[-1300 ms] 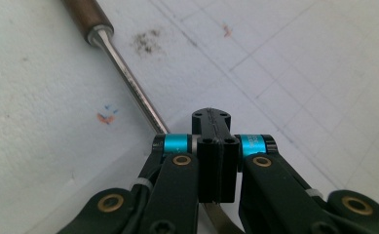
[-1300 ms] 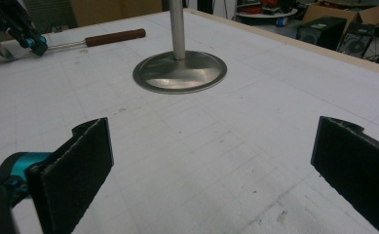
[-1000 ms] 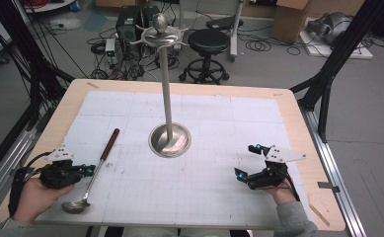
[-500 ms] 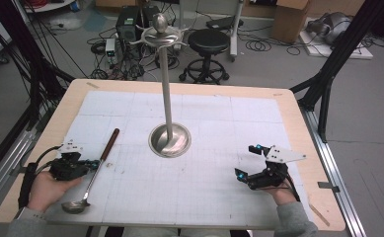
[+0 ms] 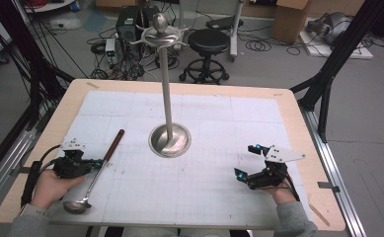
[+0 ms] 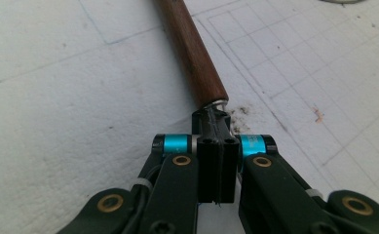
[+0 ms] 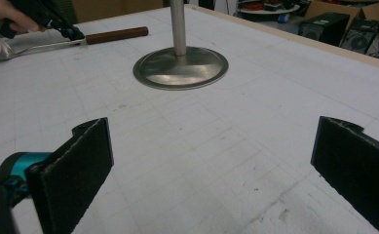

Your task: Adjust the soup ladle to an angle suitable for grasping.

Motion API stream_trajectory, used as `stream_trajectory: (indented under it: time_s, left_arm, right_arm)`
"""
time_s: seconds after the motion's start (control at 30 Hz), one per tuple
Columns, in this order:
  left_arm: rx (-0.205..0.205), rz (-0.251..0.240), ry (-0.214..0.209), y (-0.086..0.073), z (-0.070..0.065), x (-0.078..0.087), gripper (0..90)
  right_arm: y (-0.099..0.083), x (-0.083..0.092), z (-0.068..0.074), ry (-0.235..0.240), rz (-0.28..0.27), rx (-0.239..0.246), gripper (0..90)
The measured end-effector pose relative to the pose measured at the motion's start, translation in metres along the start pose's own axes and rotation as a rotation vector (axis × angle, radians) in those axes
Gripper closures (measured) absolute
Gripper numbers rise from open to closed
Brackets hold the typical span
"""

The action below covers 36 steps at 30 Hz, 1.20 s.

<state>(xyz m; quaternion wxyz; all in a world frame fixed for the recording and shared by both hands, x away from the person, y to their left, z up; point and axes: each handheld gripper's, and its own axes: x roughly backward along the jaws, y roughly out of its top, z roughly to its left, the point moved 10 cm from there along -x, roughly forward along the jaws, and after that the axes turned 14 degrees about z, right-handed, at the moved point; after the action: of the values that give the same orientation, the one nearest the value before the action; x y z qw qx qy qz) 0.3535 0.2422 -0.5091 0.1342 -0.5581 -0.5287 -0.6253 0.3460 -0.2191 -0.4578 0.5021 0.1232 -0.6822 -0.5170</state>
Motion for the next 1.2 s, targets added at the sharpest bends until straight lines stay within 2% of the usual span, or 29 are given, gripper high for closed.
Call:
stream_trajectory:
  time_s: [0.13, 0.3, 0.4, 0.6, 0.83, 0.93, 1.0, 1.17, 1.2]
  left_arm:
    - [0.007, 0.013, 0.001, 0.0, -0.001, 0.0, 89.8]
    - [-0.02, 0.017, -0.011, 0.0, -0.006, -0.001, 89.7]
    - [-0.047, 0.027, -0.016, 0.0, -0.011, -0.002, 89.7]
    - [-0.135, 0.075, 0.016, 0.003, -0.025, -0.006, 89.8]
    - [-0.226, 0.103, 0.0, 0.006, -0.043, -0.011, 89.7]
    - [-0.253, 0.111, 0.008, 0.006, -0.046, -0.011, 89.8]
    - [-0.256, 0.106, 0.004, 0.006, -0.047, -0.011, 89.7]
    - [-0.306, 0.11, -0.029, 0.005, -0.054, -0.012, 89.8]
    - [-0.304, 0.108, -0.03, 0.004, -0.054, -0.012, 89.8]
  right_arm:
    - [0.0, 0.0, 0.0, 0.001, 0.0, -0.001, 0.8]
    - [0.0, 0.0, 0.0, 0.0, 0.0, 0.001, 0.7]
    - [0.0, 0.0, 0.0, -0.001, -0.001, 0.001, 0.8]
    - [0.0, 0.0, 0.0, 0.0, 0.002, 0.0, 0.7]
    - [0.0, 0.0, 0.0, -0.004, 0.001, 0.012, 0.7]
    - [0.0, 0.0, 0.0, -0.005, 0.003, 0.01, 0.8]
    - [0.0, 0.0, 0.0, -0.005, 0.003, 0.007, 0.8]
    - [-0.001, 0.0, 0.0, -0.005, 0.006, 0.009, 0.8]
    - [0.0, 0.0, 0.0, -0.007, 0.003, 0.013, 0.8]
